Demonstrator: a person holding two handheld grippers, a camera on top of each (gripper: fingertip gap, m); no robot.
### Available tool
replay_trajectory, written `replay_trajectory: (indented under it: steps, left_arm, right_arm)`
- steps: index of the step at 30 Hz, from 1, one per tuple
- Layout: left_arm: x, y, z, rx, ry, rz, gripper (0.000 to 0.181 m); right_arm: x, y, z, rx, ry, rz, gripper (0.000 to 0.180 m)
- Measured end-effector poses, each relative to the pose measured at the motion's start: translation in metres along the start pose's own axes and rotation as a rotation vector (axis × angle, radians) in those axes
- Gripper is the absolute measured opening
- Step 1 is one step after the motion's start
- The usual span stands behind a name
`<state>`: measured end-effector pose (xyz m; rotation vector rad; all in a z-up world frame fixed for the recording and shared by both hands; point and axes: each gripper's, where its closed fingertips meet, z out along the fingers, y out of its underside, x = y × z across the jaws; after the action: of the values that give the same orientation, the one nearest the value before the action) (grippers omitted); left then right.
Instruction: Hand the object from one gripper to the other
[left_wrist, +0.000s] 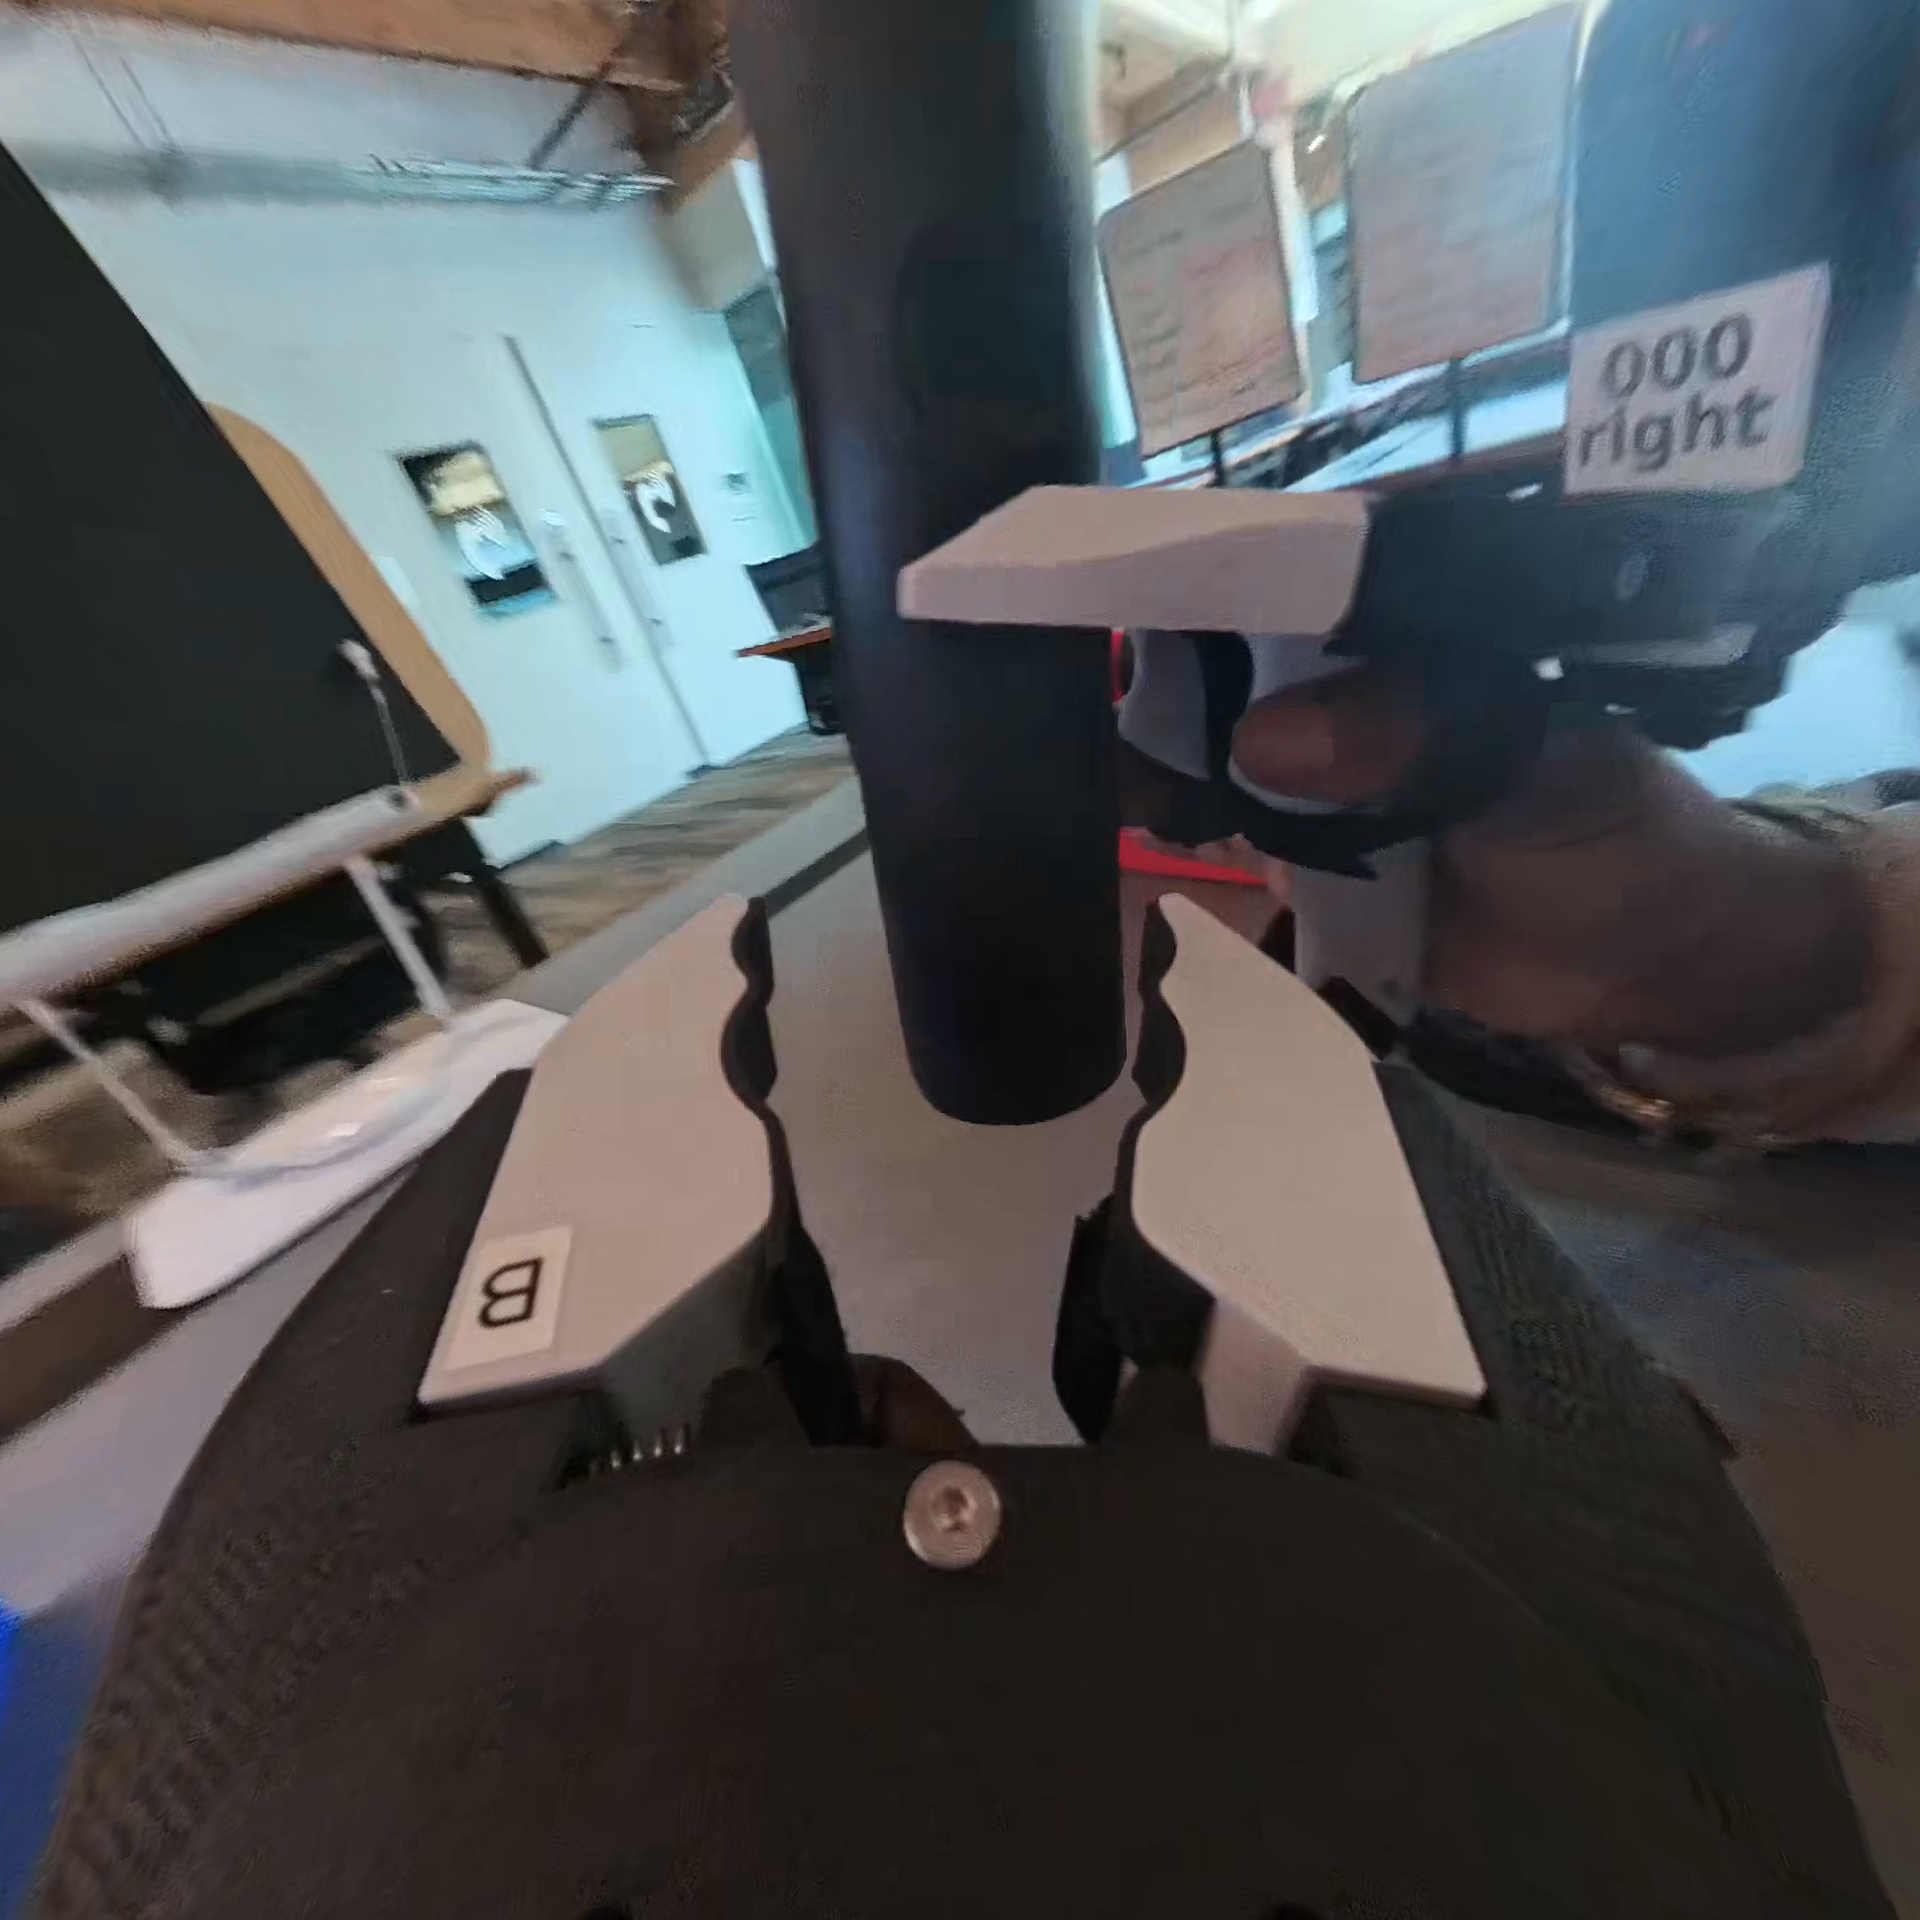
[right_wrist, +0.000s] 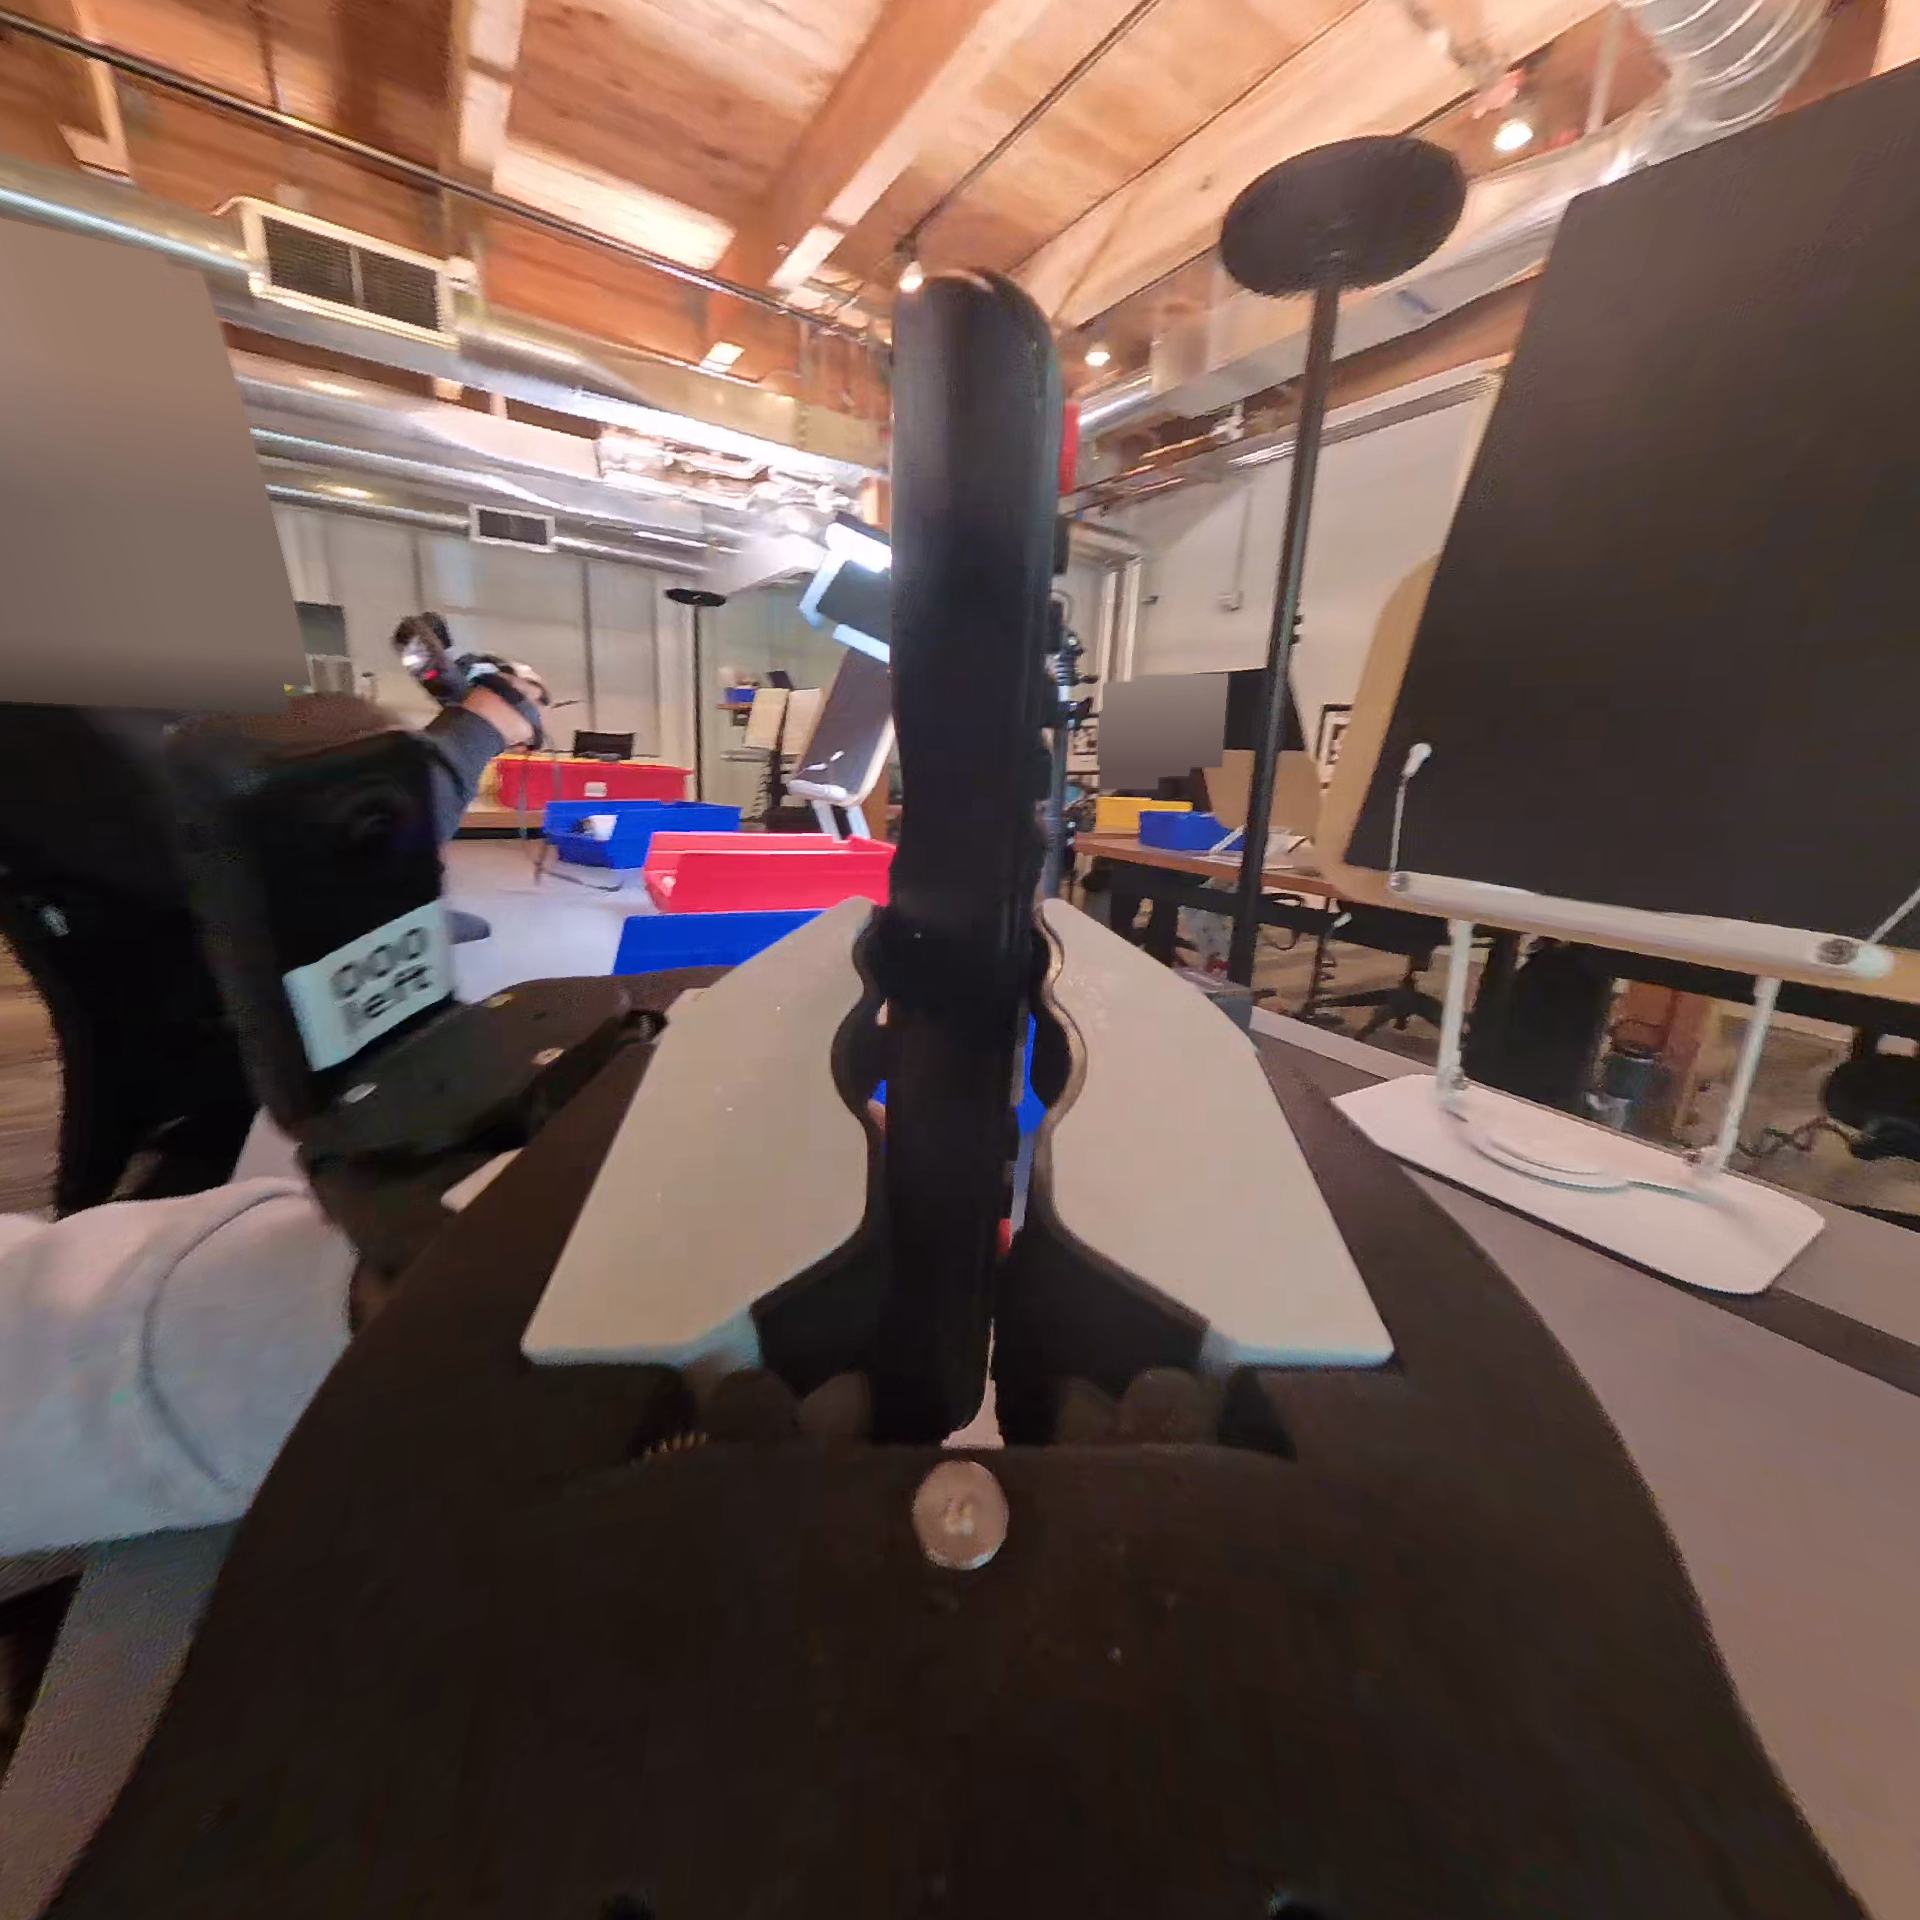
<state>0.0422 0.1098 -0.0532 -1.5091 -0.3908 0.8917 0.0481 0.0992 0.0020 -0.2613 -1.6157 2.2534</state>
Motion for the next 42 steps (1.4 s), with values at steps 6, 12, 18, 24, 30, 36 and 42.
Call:
replay_trajectory:
  steps: [6,12,18,24,30,36,42]
  left_arm:
    - [-0.004,0.004,0.002,-0.034,-0.086,0.111,0.067]
    - [-0.001,0.008,0.002,-0.051,-0.037,0.059,0.053]
    - [0.04,-0.011,-0.009,0.068,0.415,-0.282,0.052]
    - [0.067,-0.015,-0.019,0.055,0.64,-0.365,0.052]
    - [0.075,-0.01,-0.02,0.012,0.689,-0.354,0.052]
    - [0.023,-0.003,-0.001,0.033,0.224,-0.194,0.066]
    - [0.009,0.003,0.003,-0.016,-0.021,0.074,0.055]
  right_arm:
    - [-0.007,0.011,0.007,-0.007,0.037,0.002,0.025]
    - [-0.012,0.02,0.011,-0.05,0.024,0.025,0.026]
    - [-0.037,-0.013,0.0,0.07,-0.374,0.222,0.075]
    - [-0.054,-0.001,-0.018,-0.149,-0.665,0.429,0.079]
    - [-0.061,0.006,-0.023,-0.2,-0.682,0.317,0.052]
    - [-0.01,0.006,-0.001,-0.08,-0.225,0.171,0.051]
    - [0.005,0.011,0.004,-0.04,0.0,0.132,0.052]
